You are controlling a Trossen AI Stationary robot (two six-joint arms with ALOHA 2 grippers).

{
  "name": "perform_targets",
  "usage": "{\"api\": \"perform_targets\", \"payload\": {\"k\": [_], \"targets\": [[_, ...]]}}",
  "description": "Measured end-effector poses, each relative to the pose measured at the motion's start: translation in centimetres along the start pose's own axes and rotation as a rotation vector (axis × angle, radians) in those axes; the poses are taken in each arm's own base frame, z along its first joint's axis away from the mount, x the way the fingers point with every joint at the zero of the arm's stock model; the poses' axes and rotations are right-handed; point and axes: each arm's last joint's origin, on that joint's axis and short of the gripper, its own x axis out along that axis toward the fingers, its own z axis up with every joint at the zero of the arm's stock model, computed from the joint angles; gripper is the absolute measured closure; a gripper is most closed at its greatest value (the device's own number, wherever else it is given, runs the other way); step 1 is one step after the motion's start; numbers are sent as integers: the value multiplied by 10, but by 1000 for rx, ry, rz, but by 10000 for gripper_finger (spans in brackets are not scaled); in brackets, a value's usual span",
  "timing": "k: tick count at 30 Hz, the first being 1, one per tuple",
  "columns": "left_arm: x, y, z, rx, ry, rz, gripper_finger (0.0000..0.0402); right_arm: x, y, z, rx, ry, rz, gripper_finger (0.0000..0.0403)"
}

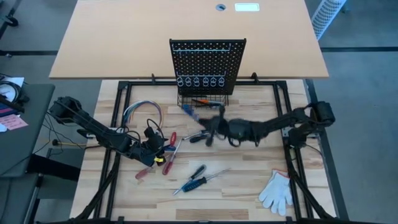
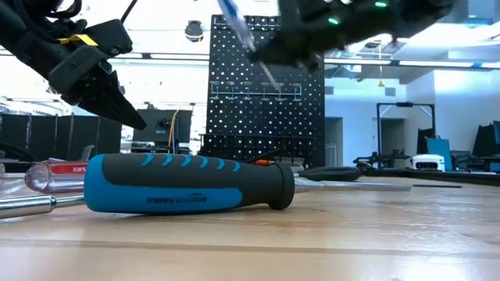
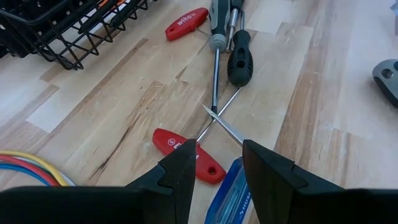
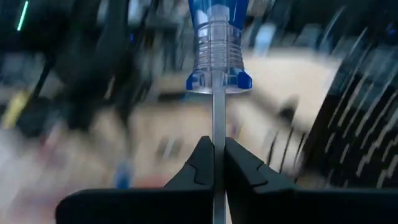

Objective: Hang tools onto peg board
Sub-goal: Hang the right blue screwdriver on the pegboard

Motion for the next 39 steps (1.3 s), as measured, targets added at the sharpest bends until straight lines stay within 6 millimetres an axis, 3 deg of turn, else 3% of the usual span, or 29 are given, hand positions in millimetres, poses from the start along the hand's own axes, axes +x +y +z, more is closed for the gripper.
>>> {"api": "perform_targets", "payload": {"k": [8, 13, 18, 23, 29, 39], "targets": [[0, 0, 0, -6, -2, -1, 275, 38, -52, 76, 41, -248, -116, 388], [0, 0, 0, -7, -2, -2, 275, 56, -69, 108, 57, -343, -115, 388], [0, 0, 0, -4, -2, -1, 275, 91, -71, 119, 53, -370, -113, 388], [0, 0, 0, -5, -2, -2, 275, 113, -81, 133, 85, -435, -141, 388], [0, 0, 0, -4, -3, -3, 275, 143, -94, 119, 132, -414, -160, 388], [-2, -3, -1, 9, -4, -17, 275, 151, -104, 117, 137, -378, -196, 388]]}}
